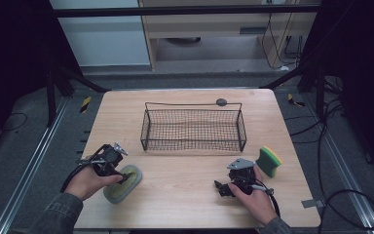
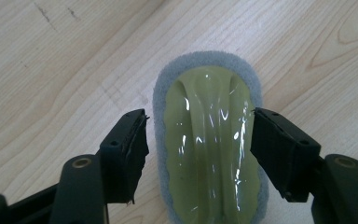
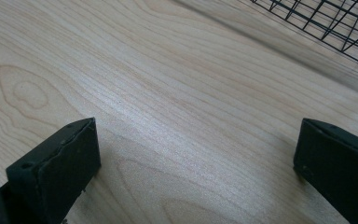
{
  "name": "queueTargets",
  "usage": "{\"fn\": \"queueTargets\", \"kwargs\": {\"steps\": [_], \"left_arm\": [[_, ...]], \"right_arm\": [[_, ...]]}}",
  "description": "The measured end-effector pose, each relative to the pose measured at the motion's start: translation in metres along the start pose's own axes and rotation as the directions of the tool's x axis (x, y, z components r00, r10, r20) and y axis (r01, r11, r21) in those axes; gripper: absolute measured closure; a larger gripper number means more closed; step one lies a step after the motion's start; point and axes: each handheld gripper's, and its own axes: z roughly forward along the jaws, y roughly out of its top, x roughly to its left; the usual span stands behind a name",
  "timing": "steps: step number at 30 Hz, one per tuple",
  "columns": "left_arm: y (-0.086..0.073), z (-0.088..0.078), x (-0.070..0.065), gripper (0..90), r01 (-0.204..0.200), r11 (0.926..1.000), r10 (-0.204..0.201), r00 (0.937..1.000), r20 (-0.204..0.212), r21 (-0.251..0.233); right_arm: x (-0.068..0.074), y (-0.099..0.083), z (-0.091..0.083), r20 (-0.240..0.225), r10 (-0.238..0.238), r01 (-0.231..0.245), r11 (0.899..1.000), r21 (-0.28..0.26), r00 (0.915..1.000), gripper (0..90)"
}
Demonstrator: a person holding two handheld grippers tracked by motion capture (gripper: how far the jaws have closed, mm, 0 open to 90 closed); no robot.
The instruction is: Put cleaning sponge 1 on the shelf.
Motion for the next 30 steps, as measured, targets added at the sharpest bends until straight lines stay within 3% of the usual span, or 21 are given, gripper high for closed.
{"fn": "queueTargets", "kwargs": {"steps": [9, 10, 16, 22, 30], "left_arm": [[0.0, 0.009, 0.001, 39.2, -0.008, 0.999, 0.007, 0.9998, 0.018, 0.045], [0.0, 0.01, 0.002, 43.5, -0.006, 0.9987, 0.005, 0.9998, 0.021, 0.051], [-0.001, 0.013, 0.002, 50.7, -0.006, 0.9968, 0.003, 0.999, 0.046, 0.079], [-0.001, 0.016, 0.0, 56.9, -0.02, 0.9958, 0.016, 0.9986, 0.05, 0.089], [-0.006, 0.018, -0.001, 70.4, -0.036, 0.9973, 0.033, 0.9983, 0.048, 0.064]], "right_arm": [[0.0, 0.0, 0.0, -0.002, -0.003, 0.003, 1.0, -0.001, 1.0, 0.6], [0.0, 0.0, 0.0, -0.001, -0.003, 0.003, 1.0, -0.002, 1.0, 0.6], [0.0, 0.0, 0.0, -0.003, -0.003, 0.003, 1.0, -0.004, 1.0, 0.6], [0.0, 0.0, 0.0, -0.003, -0.001, 0.001, 1.0, -0.003, 1.0, 0.6], [-0.001, 0.0, 0.001, -0.006, -0.012, 0.012, 1.0, -0.002, 0.9999, 0.6]]}}
